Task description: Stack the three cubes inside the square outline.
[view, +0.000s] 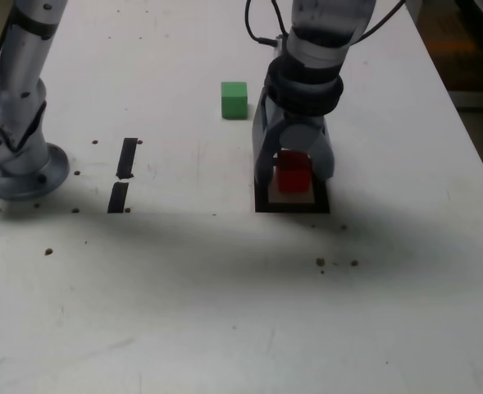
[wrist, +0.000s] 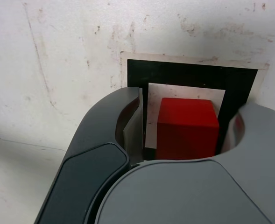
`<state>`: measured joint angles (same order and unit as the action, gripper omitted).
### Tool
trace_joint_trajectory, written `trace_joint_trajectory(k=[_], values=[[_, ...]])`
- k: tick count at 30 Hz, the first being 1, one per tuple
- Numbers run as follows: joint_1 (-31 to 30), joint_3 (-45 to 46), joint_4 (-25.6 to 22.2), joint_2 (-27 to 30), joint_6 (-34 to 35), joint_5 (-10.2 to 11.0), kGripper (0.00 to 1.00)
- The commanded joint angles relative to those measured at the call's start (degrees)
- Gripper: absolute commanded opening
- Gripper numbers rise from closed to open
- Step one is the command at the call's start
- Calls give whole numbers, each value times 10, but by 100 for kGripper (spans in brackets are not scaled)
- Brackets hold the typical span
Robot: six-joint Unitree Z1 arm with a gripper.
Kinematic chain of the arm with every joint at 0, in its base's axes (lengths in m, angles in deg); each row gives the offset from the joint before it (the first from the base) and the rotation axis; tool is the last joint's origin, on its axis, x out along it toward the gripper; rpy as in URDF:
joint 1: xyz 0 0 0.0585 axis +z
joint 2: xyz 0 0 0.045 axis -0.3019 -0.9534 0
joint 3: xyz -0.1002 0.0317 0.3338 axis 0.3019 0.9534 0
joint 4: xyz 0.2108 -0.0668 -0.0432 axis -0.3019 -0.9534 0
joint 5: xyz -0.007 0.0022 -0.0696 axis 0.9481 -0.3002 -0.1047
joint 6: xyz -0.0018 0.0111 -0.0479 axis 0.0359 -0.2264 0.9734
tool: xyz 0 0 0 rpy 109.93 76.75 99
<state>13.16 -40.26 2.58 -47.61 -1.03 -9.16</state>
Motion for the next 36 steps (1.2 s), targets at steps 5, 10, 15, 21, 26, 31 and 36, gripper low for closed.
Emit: trace_joint_trajectory(k=[5, 10, 15, 21, 26, 31, 36], values=[[4, -40, -55, 19, 1, 12, 100], [35, -102, -138, 32, -15, 49, 100], [104, -156, -158, 28, -64, 59, 100], [180, -221, -166, -2, -114, 59, 98], [223, -266, -169, -36, -141, 60, 96], [255, -289, -168, -72, -173, 61, 94], [271, -295, -165, -103, -190, 61, 91]])
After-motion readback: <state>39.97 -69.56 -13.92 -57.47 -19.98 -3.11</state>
